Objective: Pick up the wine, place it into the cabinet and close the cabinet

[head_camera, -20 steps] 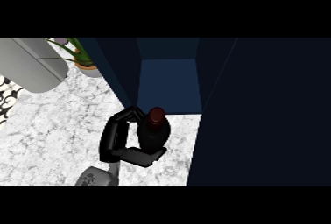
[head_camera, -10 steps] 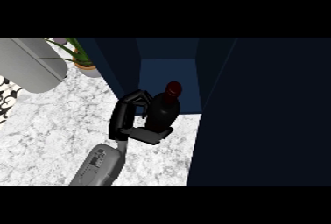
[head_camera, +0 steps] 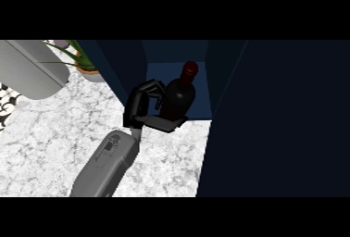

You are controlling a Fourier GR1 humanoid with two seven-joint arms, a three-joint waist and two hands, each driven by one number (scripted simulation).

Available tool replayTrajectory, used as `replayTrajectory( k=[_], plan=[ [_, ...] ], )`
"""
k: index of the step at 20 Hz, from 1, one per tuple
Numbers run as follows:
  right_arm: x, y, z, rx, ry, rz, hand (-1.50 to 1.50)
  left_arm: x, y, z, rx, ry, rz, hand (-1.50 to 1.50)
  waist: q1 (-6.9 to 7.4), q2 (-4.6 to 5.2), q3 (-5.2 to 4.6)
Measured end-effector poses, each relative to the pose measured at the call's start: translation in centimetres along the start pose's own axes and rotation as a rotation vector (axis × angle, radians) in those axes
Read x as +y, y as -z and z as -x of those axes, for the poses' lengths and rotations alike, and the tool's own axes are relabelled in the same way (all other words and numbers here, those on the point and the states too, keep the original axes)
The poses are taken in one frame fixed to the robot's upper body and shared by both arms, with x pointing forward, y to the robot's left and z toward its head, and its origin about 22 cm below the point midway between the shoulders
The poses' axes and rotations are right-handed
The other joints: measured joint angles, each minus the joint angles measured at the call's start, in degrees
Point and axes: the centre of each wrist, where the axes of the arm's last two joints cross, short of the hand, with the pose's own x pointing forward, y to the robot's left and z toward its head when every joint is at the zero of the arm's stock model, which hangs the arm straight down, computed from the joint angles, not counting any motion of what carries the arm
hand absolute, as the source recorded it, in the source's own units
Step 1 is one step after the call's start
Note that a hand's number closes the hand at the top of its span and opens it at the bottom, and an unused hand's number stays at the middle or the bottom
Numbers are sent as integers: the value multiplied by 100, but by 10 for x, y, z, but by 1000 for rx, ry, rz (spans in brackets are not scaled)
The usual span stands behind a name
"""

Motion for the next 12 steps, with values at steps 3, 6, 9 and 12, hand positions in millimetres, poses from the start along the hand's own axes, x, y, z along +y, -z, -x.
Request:
replayTrajectory(
  k=[3,6,9,12],
  plan=[
    [-3,-3,2,-4,-16,-5,-150,-7,9,1,9,-3,-6,150,-42,3,1],
    [-4,-2,1,-8,-18,-1,-150,-10,18,1,18,-2,-15,150,-56,9,0],
    [-4,-3,2,-22,-15,-12,-150,-15,29,0,22,1,-28,150,-108,22,0],
    [-3,-4,3,-28,-3,-12,-150,-17,39,1,39,17,-38,150,-133,32,0]
  ],
)
